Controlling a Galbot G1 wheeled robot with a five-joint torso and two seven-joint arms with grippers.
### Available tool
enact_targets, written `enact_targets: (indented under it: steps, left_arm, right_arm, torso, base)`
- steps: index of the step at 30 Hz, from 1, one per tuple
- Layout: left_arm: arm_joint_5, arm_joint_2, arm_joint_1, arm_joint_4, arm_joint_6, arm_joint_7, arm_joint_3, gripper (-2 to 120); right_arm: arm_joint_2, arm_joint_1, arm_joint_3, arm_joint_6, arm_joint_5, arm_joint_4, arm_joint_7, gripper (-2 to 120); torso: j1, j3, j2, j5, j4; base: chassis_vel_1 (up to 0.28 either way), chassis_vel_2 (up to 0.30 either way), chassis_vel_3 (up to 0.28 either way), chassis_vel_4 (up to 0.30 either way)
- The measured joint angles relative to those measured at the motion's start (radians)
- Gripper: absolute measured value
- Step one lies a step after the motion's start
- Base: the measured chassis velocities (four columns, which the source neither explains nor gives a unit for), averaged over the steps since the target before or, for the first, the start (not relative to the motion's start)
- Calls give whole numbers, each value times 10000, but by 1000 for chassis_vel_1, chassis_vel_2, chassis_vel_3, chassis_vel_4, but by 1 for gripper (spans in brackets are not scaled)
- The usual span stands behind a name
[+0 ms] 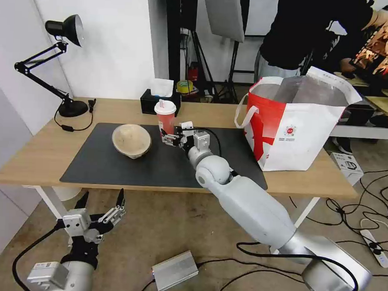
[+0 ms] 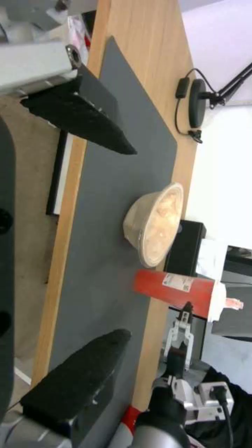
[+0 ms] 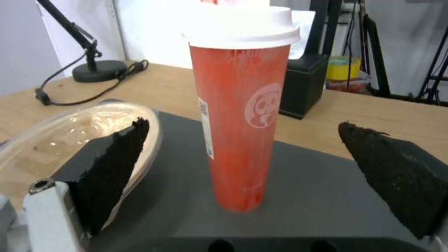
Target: Pick up the trash from the table and place it into the takeout bag.
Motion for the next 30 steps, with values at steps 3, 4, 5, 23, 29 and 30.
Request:
enact_targets:
  steps: [3, 4, 5, 23, 29, 30]
  left_arm:
    - [19, -15, 10, 0, -11, 0, -1, 100]
    - [19, -15, 10, 0, -11, 0, -1, 100]
    - [18, -16, 12, -4, -14, 0, -2, 100]
    - [13, 15, -40, 65, -27, 3, 13, 100]
    - [11, 15, -58, 95, -29, 6, 32, 100]
    - [10, 16, -58, 96, -30, 7, 39, 100]
  right_arm:
    - [239, 60, 68, 27, -36, -324, -79, 100]
    - [239, 60, 68, 27, -36, -324, -79, 100]
    - [325, 88, 91, 46, -59, -446, -100, 100]
    - [1356, 555, 496, 393, -395, -2049, -523, 100]
    - [1698, 623, 632, 491, -558, -2455, -625, 100]
    - [1786, 654, 668, 517, -588, -2576, -657, 100]
  torso:
    - [0, 0, 0, 0, 0]
    - [0, 0, 0, 0, 0]
    - [-1, 0, 0, 0, 1]
    - [0, 0, 2, 0, 0]
    - [0, 0, 2, 0, 1]
    - [0, 0, 2, 0, 0]
  base:
    - [0, 0, 0, 0]
    - [0, 0, 0, 0]
    - [0, 0, 0, 0]
    - [0, 0, 0, 0]
    - [0, 0, 0, 0]
    - [0, 0, 0, 0]
